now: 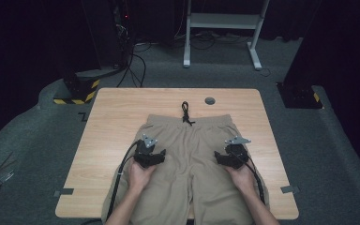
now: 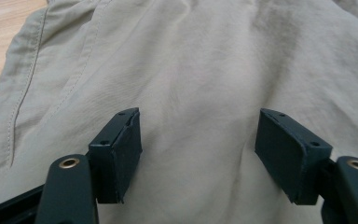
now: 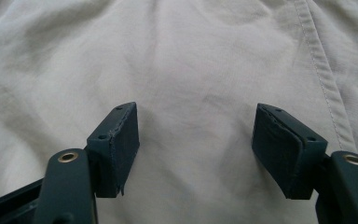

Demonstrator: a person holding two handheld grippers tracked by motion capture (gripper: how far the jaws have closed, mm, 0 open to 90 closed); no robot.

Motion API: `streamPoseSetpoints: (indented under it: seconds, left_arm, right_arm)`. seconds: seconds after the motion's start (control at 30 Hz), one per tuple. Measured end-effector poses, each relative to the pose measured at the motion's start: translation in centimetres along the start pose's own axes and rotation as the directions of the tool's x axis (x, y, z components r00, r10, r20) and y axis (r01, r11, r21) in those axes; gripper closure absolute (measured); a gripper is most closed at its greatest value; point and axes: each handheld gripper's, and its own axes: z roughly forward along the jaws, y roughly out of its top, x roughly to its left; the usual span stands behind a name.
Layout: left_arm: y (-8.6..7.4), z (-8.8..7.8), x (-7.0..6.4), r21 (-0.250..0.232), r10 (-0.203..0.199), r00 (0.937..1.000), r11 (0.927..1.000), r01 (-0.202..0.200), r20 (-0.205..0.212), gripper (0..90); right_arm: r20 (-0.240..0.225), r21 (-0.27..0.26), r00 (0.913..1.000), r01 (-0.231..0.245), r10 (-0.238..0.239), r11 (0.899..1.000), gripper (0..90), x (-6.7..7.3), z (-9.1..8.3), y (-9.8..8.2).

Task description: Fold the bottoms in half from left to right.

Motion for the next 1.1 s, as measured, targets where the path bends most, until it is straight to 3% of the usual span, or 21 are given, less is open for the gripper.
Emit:
streamPoseSetpoints:
  seconds: [0.2, 0.57, 0.9, 1.0, 1.1]
  left_arm:
    - [-1.4, -1.6, -1.0, -0.003, 0.007, 0.9999, 1.0, -0.007, 0.01, 31.9]
    - [-3.9, -4.6, -2.6, -0.002, 0.034, 0.9985, 0.9994, -0.034, 0.043, 32.0]
    - [-5.3, -6.1, -3.5, -0.003, 0.04, 0.9979, 0.9992, -0.04, 0.05, 32.1]
    - [-5.1, -6.3, -3.5, 0.021, 0.046, 0.9971, 0.9987, -0.048, 0.06, 32.0]
    - [-4.1, -6.1, -2.9, 0.078, 0.036, 0.9945, 0.996, -0.043, 0.098, 32.3]
  right_arm:
    - [-0.009, 0.027, 0.9999, 0.006, -0.006, 1.0, 32.1, 1.1, -1.6, -1.3]
    - [-0.036, 0.0, 0.9986, 0.039, -0.039, 0.999, 32.1, 2.9, -4.6, -4.7]
    - [-0.042, 0.007, 0.998, 0.048, -0.048, 0.999, 32.1, 3.5, -5.6, -5.6]
    - [-0.05, 0.014, 0.997, 0.061, -0.06, 0.998, 32.1, 3.6, -5.8, -5.8]
    - [-0.066, 0.031, 0.9953, 0.073, -0.071, 0.997, 35.5, 3.5, -5.8, -5.4]
